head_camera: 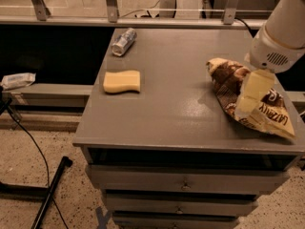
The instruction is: Move brown chip bag near sponge
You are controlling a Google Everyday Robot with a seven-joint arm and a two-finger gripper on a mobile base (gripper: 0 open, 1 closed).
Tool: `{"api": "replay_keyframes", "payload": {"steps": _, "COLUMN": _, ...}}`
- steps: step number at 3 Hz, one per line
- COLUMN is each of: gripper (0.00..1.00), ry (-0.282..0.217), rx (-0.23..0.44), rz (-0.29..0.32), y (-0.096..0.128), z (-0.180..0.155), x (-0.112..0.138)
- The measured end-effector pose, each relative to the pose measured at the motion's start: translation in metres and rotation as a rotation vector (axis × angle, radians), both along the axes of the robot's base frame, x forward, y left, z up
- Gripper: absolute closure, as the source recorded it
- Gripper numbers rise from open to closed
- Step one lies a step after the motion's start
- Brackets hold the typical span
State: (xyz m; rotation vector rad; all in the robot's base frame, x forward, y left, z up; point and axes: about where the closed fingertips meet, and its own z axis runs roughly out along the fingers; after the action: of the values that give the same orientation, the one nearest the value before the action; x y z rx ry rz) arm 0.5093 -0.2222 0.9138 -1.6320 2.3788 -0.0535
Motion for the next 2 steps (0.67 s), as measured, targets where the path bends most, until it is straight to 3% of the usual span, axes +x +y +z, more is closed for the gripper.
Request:
{"api": "replay_keyframes", "payload": {"steps": 1, "gripper": 0.18, "ry": 0.030, "rx": 0.003, "rz": -0.155, "y": -0.016, "z": -0.041, "x": 0.037}}
{"api": "replay_keyframes", "payload": {"steps": 2, "gripper": 0.41, "ry": 0.026, "rx": -0.001, "rz": -0.234, "y": -0.025, "z": -0.055, "x": 0.058}}
